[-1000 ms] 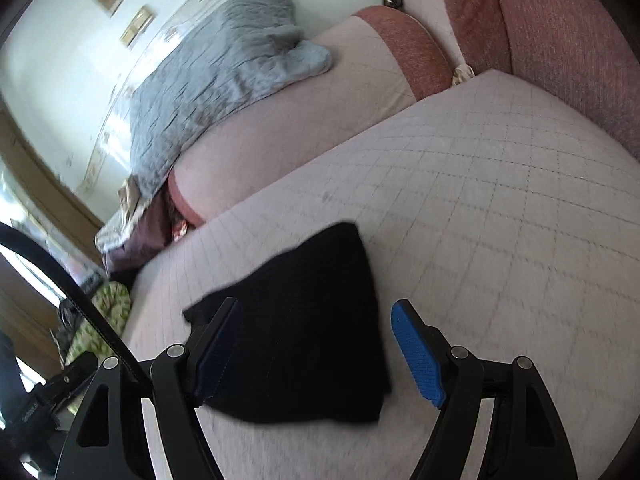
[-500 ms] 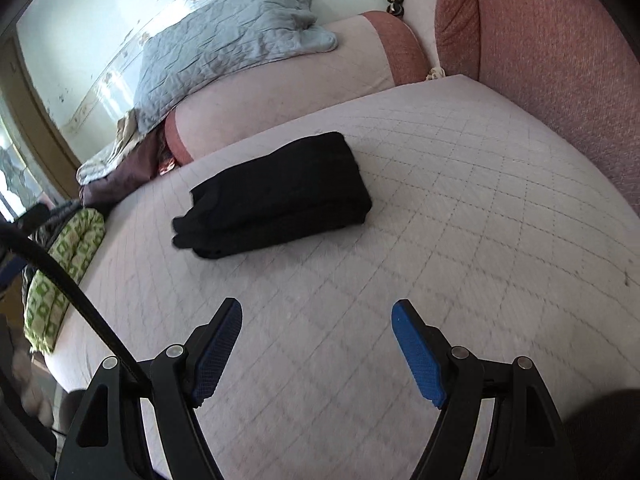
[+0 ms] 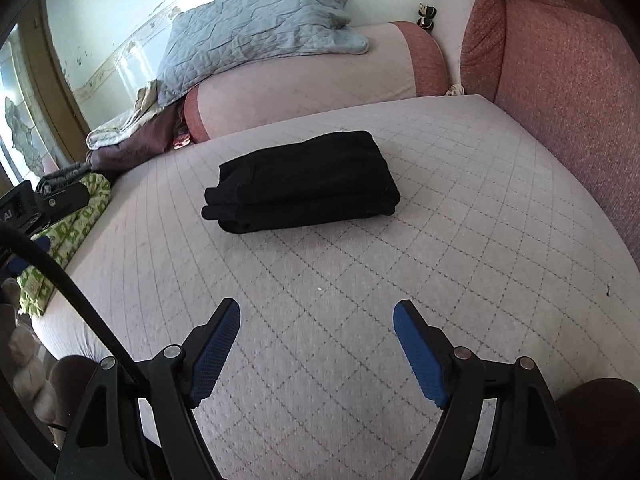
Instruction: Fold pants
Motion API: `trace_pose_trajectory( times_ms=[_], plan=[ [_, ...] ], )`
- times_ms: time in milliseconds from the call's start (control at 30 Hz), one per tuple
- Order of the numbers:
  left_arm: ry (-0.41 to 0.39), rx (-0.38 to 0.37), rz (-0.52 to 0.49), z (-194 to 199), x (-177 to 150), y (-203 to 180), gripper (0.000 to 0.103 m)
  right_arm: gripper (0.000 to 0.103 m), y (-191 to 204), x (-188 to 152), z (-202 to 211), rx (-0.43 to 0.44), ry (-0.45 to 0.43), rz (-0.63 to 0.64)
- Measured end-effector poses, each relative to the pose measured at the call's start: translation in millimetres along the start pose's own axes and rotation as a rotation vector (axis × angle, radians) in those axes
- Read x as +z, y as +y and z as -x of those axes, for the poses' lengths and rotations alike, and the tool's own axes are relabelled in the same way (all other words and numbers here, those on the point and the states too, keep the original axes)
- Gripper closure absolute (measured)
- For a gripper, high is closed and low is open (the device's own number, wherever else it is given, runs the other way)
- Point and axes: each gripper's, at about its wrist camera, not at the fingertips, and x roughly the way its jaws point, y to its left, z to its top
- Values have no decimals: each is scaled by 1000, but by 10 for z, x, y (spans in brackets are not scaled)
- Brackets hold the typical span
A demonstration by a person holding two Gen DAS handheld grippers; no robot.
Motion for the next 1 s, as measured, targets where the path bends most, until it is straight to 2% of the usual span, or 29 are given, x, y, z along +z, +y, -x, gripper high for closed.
trace_pose_trajectory(
  times_ms=[67,133,200,500,700,1000],
  plan=[
    [16,4,-9,-16,-15,-19,0,19,13,-23,4,-4,4,9],
    [78,-31,-14,-76,-48,-51,0,19,12,-32,-1,-2,11,7],
    [107,-52,-23,-102,-99,-87,0,19,8,-39,-2,-1,15,5],
    [175,-111,-107,-126,-276,-345,0,18,-58,-63,-6,-10,31,-8],
    [197,-135,-147,-130,-350,-466,0,18,-124,-85,-14,-31,46,-25],
    [225,-146,-151,-177,-412,-481,0,17,-180,-129,-92,-45,79,-34]
  ],
)
